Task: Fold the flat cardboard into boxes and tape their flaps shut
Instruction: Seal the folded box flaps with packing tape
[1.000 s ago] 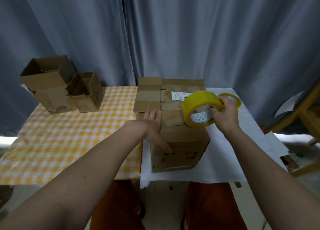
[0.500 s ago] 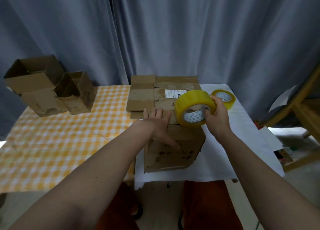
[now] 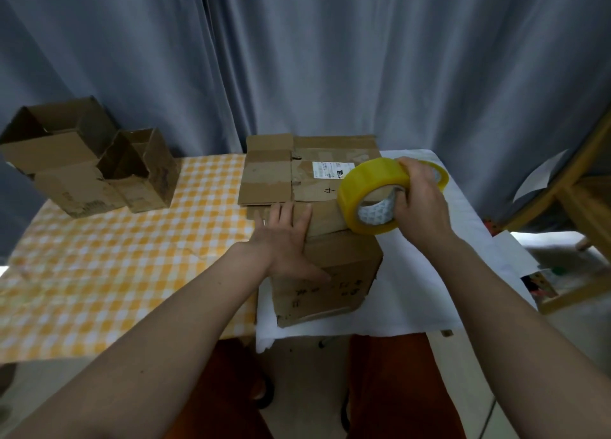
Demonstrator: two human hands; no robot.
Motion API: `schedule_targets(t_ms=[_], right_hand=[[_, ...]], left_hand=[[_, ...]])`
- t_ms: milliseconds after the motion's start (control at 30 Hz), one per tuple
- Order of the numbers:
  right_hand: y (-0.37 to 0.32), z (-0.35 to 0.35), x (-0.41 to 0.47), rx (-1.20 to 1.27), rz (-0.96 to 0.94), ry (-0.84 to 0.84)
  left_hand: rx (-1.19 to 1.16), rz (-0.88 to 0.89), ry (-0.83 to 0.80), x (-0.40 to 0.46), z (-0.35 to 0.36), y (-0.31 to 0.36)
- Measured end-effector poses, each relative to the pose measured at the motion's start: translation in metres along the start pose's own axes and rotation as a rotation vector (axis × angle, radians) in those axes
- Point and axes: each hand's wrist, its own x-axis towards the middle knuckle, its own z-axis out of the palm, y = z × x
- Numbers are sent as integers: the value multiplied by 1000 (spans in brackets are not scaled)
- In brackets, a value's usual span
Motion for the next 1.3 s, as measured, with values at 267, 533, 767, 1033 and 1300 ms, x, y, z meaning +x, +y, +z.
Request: schedule_targets(t_ms=[267,533,767,1033,1300], right_hand=[[13,-11,1,-256,-40,-43],[35,-6,-2,-327,-36,-100],[39,12,-2,-267,42,-115],[66,26,-38,-13,163,-277],[52,29,-84,243,318,-687]], left_hand=[[-20,0,82,-21,11,-7],[-58,-19,96,-29,16,-10],[-82,-7,95,-27,22,-13],[-23,137,24,-19,10,-24],[120,-44,261,-11,34,-11]])
